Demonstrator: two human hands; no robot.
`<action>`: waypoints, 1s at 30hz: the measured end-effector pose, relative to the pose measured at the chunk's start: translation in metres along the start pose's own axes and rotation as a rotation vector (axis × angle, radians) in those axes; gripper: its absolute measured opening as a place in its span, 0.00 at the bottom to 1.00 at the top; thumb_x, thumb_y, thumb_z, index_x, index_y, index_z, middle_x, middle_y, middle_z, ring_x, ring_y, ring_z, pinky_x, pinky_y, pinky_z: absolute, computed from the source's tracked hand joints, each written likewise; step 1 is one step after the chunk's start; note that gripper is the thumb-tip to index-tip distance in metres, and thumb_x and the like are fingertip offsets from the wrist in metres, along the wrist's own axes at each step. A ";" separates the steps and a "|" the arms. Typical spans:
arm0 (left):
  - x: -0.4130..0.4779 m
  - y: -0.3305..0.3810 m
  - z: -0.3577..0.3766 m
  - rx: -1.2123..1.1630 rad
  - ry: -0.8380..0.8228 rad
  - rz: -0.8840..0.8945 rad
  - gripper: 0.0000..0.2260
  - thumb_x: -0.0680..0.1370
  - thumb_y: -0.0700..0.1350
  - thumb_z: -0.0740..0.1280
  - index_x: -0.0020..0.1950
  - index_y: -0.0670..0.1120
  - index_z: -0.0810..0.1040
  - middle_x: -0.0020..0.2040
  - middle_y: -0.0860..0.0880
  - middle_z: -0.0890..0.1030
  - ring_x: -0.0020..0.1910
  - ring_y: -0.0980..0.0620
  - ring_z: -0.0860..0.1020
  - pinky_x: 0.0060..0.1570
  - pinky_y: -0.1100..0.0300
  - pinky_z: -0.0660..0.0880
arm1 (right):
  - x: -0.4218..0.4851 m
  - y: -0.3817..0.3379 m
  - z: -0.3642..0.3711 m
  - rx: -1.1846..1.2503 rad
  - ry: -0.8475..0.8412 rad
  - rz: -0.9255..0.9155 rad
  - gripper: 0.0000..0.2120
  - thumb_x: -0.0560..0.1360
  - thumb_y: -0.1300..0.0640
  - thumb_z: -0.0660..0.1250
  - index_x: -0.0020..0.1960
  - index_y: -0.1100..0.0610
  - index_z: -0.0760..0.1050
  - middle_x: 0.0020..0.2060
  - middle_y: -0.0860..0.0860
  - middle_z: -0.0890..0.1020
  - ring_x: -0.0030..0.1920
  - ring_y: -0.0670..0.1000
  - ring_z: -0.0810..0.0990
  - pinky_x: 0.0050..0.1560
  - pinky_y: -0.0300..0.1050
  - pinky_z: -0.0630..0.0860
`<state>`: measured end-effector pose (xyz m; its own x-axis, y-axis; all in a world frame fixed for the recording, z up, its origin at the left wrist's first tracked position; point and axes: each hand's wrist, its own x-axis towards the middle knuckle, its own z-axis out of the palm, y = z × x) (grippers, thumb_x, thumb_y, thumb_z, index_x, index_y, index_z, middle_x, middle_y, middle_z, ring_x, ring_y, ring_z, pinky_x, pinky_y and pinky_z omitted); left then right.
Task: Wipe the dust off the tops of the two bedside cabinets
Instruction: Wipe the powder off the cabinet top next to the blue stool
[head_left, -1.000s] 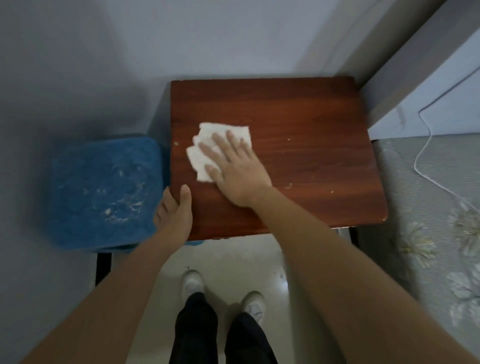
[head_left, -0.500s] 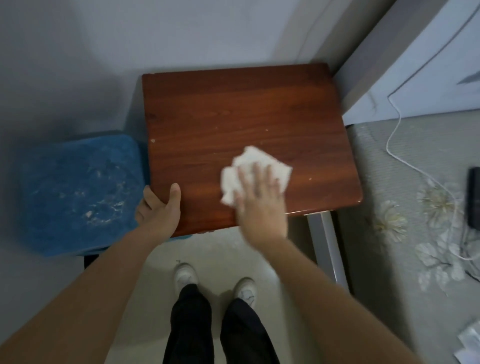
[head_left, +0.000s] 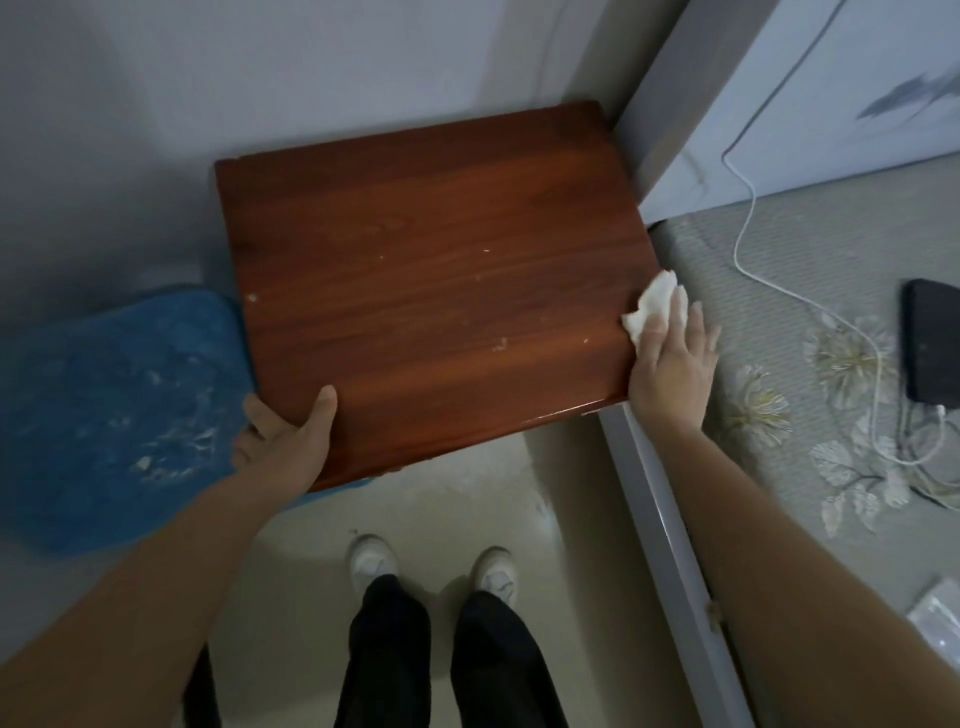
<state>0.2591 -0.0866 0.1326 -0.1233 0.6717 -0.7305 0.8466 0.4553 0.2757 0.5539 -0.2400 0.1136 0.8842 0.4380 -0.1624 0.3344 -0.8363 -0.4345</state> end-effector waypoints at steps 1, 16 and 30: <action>0.000 0.001 0.000 0.007 -0.003 -0.006 0.40 0.76 0.67 0.53 0.77 0.48 0.36 0.78 0.40 0.48 0.76 0.40 0.49 0.74 0.44 0.47 | -0.012 0.000 0.003 0.028 0.036 0.052 0.25 0.82 0.45 0.43 0.77 0.49 0.49 0.77 0.55 0.53 0.77 0.57 0.45 0.75 0.55 0.43; 0.022 -0.010 -0.016 -0.293 -0.234 -0.021 0.39 0.75 0.70 0.51 0.78 0.47 0.52 0.75 0.46 0.63 0.72 0.43 0.64 0.71 0.48 0.60 | -0.226 -0.119 0.094 -0.136 -0.356 -0.608 0.21 0.82 0.49 0.51 0.75 0.48 0.58 0.75 0.50 0.61 0.76 0.51 0.47 0.75 0.55 0.47; -0.161 -0.032 -0.008 -0.082 -0.538 0.242 0.23 0.81 0.52 0.54 0.71 0.40 0.67 0.71 0.41 0.69 0.70 0.42 0.67 0.69 0.52 0.65 | -0.318 -0.045 -0.114 0.747 -0.141 0.596 0.15 0.82 0.49 0.52 0.54 0.53 0.75 0.43 0.53 0.80 0.43 0.54 0.79 0.47 0.48 0.75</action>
<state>0.2479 -0.2048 0.2460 0.3660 0.3811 -0.8490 0.7723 0.3846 0.5056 0.2948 -0.3794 0.2861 0.7784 0.0859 -0.6218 -0.4928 -0.5300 -0.6901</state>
